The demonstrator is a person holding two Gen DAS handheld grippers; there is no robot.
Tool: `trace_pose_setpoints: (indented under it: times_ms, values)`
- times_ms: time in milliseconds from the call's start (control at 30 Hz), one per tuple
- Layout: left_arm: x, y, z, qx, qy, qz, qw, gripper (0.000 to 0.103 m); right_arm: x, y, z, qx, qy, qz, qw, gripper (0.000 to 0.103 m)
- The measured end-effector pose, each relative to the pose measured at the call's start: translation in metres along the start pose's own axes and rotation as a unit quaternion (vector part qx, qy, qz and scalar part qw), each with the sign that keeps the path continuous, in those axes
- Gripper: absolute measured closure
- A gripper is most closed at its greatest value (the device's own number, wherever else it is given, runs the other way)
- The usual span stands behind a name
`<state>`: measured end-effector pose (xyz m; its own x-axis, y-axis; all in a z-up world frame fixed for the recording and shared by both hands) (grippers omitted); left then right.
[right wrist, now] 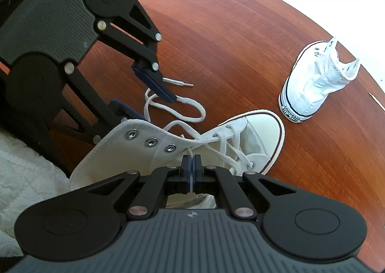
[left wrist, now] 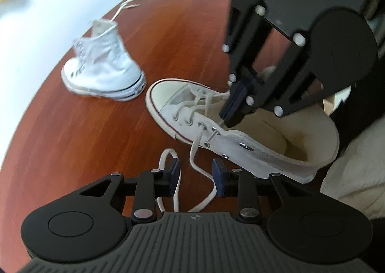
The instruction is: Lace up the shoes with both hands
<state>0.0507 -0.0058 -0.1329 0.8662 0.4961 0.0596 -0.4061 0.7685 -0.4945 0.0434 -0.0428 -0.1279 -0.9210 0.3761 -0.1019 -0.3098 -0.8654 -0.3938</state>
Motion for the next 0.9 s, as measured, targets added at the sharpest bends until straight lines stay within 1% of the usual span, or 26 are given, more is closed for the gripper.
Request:
trace_pose_setpoints:
  times_ms: [67,133,200,400,533,567,600,633,733,900]
  values:
    - [-0.002,-0.001,-0.001,0.0,0.001,-0.017,0.9998,0.078,-0.001,0.0,0.0,-0.001,0.0,0.0,1.0,0.101]
    - [-0.003,-0.002,-0.004,0.001,-0.004,-0.039,0.9992,0.079,-0.001,0.001,-0.001,-0.002,-0.001,0.0,1.0,0.101]
    - [-0.004,-0.004,-0.006,0.001,-0.005,-0.049,0.9988,0.081,-0.001,0.001,-0.002,-0.003,0.0,-0.001,1.0,0.101]
    - [-0.011,-0.01,-0.008,-0.004,0.001,-0.09,0.996,0.081,-0.001,0.001,-0.002,-0.005,0.0,0.0,1.0,0.101]
    - [-0.015,-0.012,-0.009,-0.003,0.005,-0.103,0.9947,0.082,-0.001,0.001,-0.003,-0.005,0.0,-0.001,1.0,0.101]
    - [-0.016,-0.012,-0.009,-0.003,0.005,-0.105,0.9944,0.085,-0.001,0.001,-0.003,-0.005,0.0,-0.002,1.0,0.101]
    - [-0.018,-0.012,-0.011,-0.001,0.006,-0.11,0.9939,0.094,-0.001,0.001,-0.003,-0.005,0.0,-0.002,1.0,0.101]
    - [-0.018,-0.012,-0.012,0.001,0.006,-0.112,0.9936,0.096,-0.001,0.001,-0.003,-0.005,0.0,-0.002,1.0,0.101]
    - [-0.02,-0.013,-0.016,0.004,0.005,-0.118,0.993,0.097,0.0,0.0,-0.004,-0.005,0.001,-0.003,1.0,0.101]
    - [-0.023,-0.013,-0.019,-0.001,0.003,-0.131,0.9914,0.097,0.001,0.0,-0.003,-0.005,0.0,-0.003,1.0,0.101]
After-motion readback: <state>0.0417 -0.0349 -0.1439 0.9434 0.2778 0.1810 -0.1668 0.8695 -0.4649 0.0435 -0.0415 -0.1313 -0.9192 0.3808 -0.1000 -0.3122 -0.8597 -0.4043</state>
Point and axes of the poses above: each gripper's, at about its wrist camera, not at the fingertips, and z roughly against the way its jaws point, x to its left, y to its underside, the point moved 6 cm from there along -z, roughly the way its jaws point, and after that the axes turned 10 degrees about z, right-handed, at the moved point
